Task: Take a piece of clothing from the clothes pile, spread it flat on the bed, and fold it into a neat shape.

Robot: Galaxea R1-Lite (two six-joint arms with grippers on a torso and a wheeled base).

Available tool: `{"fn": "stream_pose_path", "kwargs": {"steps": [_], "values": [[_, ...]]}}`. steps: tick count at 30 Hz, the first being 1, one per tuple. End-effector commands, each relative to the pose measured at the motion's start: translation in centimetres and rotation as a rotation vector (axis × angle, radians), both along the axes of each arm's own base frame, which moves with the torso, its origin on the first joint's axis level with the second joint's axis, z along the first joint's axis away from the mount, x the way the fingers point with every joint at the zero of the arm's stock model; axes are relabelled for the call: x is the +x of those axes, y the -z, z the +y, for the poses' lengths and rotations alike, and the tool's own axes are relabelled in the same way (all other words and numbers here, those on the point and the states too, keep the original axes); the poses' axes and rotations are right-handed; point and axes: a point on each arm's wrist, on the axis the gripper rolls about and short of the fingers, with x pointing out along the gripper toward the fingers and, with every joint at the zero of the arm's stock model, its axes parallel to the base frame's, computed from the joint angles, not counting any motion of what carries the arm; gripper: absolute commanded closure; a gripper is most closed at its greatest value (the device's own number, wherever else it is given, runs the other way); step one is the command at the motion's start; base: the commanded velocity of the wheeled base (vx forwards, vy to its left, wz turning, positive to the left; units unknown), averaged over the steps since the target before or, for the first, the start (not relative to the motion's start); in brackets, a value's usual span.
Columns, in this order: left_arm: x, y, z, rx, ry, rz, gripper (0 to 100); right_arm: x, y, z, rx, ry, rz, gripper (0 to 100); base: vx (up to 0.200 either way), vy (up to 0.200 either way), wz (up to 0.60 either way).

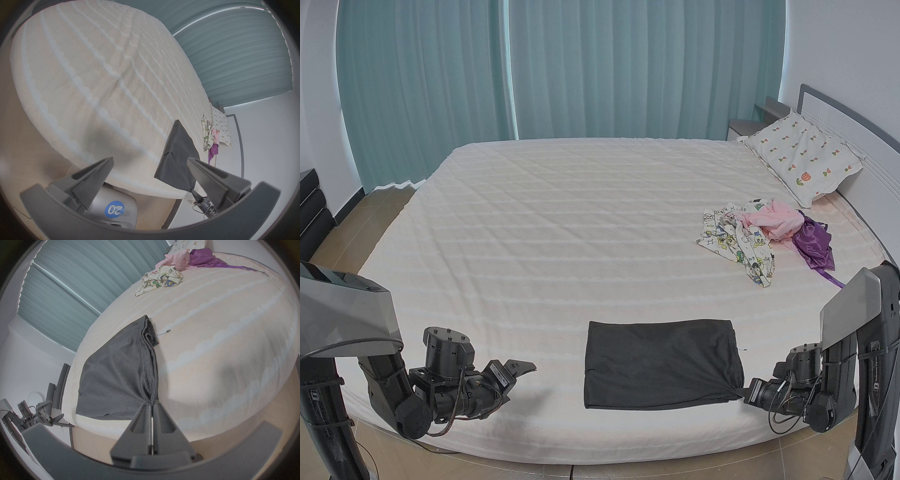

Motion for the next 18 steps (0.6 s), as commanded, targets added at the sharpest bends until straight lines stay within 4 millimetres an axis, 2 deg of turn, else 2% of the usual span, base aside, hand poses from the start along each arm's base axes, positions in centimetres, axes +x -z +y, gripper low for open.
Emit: {"fn": "stream_pose_path", "kwargs": {"steps": [1, 10, 11, 14, 18], "values": [[0.0, 0.1, 0.0, 0.0, 0.0, 0.002, 0, -0.3, 0.1, -0.3, -0.015, -0.001, 0.006, 100, 0.0, 0.0, 0.0], [0.0, 0.1, 0.0, 0.0, 0.0, 0.002, 0, -0.7, 0.0, -0.5, -0.018, -0.002, 0.02, 100, 0.0, 0.0, 0.0], [0.0, 0.1, 0.0, 0.0, 0.0, 0.002, 0, -0.8, 0.0, -0.5, -0.019, -0.003, 0.021, 0, 0.0, 0.0, 0.0], [0.0, 0.1, 0.0, 0.0, 0.0, 0.002, 0, -0.8, -0.2, -0.5, -0.02, -0.005, 0.014, 0, 0.0, 0.0, 0.0], [0.0, 0.1, 0.0, 0.001, -0.001, 0.002, 0, 0.5, -1.1, -1.1, 0.004, 0.031, -0.055, 0, 0.0, 0.0, 0.0]]}}
